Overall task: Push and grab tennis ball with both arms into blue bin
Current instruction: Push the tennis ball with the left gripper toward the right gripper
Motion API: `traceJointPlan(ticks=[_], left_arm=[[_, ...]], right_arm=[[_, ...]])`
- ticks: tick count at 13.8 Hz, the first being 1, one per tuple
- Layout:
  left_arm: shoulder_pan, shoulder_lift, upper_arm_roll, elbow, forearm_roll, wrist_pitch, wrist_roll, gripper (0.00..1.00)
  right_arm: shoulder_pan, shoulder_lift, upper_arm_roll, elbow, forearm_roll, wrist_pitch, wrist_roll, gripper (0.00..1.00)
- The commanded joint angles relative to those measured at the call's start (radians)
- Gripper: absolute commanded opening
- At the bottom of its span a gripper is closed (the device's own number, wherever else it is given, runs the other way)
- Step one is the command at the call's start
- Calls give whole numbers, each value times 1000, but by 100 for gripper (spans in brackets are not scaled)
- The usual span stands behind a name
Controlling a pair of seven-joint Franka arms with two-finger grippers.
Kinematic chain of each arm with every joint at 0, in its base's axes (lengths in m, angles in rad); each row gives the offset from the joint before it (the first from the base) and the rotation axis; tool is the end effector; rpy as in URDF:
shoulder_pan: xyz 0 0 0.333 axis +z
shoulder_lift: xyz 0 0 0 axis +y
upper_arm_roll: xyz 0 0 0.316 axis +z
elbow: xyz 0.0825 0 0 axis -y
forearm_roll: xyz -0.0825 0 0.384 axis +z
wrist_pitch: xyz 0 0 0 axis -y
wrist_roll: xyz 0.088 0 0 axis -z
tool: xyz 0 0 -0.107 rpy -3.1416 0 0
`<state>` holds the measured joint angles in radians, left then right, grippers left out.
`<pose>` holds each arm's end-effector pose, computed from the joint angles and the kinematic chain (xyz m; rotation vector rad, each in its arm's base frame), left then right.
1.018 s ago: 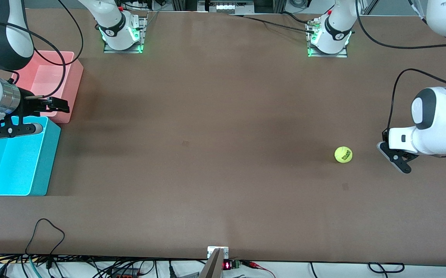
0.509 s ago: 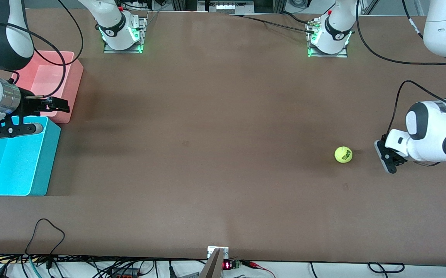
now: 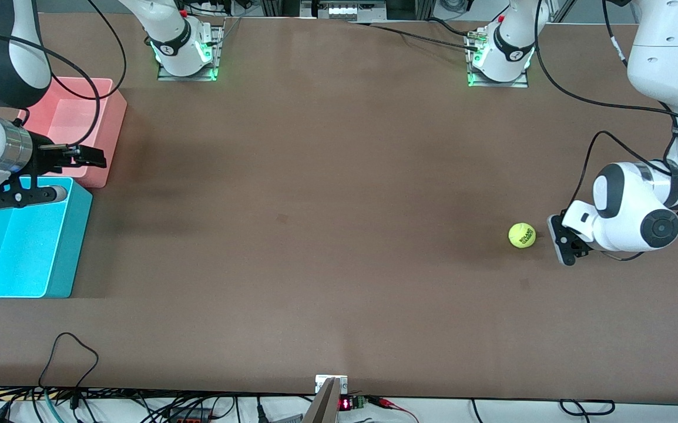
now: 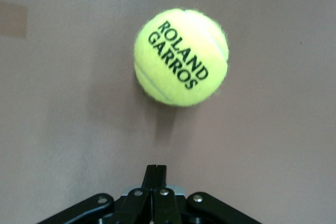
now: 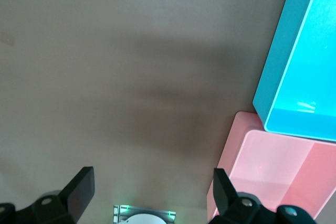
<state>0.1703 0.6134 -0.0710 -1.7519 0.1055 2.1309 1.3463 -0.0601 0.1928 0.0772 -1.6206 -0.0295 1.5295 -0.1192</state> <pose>0.6344 0.0708 0.2040 2.3862 -1.8241 -0.3024 0.5885 0.0037 0.4881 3.1023 0.2175 -0.4441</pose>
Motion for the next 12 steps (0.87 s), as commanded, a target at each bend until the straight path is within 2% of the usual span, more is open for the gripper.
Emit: traceJointPlan(ticks=[1,4,8,12], left_arm=[[-6,14,-6,9,-9,15,62,0],[-6,14,-4,11,14,29,73,0],[20,26,-4,11,20,76,129,0],[43,26,-4,9,20,78,149,0]], right_arm=[[-6,-16,-2,-102,2,61,10,100],[-4,-26,0,-203,5,197,10,100],[-6,-30,-2,-384,3,464,-10,100],[3,-30,1,-543,2,670,-11,100]])
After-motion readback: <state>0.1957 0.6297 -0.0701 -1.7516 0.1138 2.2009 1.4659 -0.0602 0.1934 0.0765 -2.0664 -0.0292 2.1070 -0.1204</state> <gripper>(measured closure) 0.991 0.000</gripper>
